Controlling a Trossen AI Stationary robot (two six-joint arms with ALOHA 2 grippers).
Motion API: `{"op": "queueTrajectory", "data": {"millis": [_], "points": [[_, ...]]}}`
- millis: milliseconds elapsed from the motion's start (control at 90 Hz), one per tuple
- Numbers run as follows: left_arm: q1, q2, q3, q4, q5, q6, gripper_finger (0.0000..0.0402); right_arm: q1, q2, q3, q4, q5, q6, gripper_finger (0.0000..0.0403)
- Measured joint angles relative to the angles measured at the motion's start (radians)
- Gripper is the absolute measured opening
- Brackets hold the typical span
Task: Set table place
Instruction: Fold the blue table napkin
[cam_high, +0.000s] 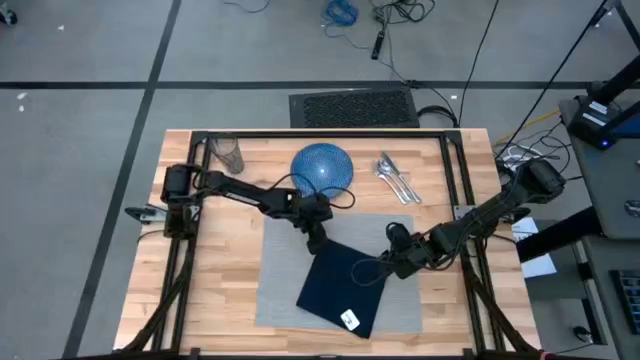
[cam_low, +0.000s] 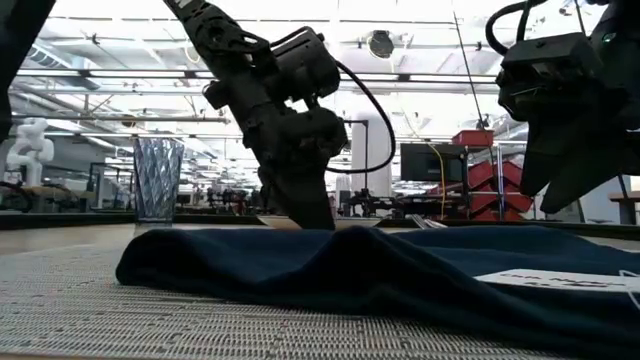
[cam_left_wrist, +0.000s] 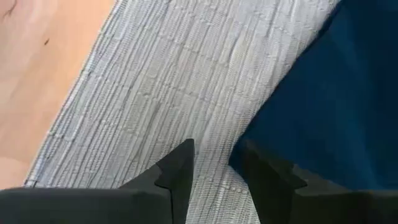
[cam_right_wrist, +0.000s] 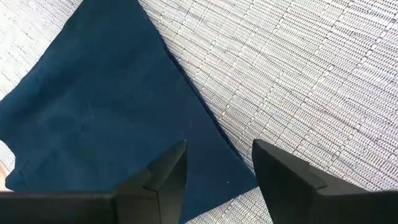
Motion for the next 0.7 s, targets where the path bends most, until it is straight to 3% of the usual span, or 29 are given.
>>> {"op": "queueTrajectory", "data": {"millis": [156,344,700], "points": [[-0.002,0.008,0.0,0.004,0.04,-0.015,0.0121,0.0,0.0,0.0,-0.001,0.0,-0.002,0.0167],[-0.018,0.011,0.0,0.016,0.191,-0.008,0.0121,-0.001,0.0,0.0,-0.007,0.0,-0.004,0.0167],[-0.028,0.011,0.0,0.019,0.291,0.012,0.0121,-0.001,0.0,0.0,-0.017,0.0,-0.004,0.0167]]}}
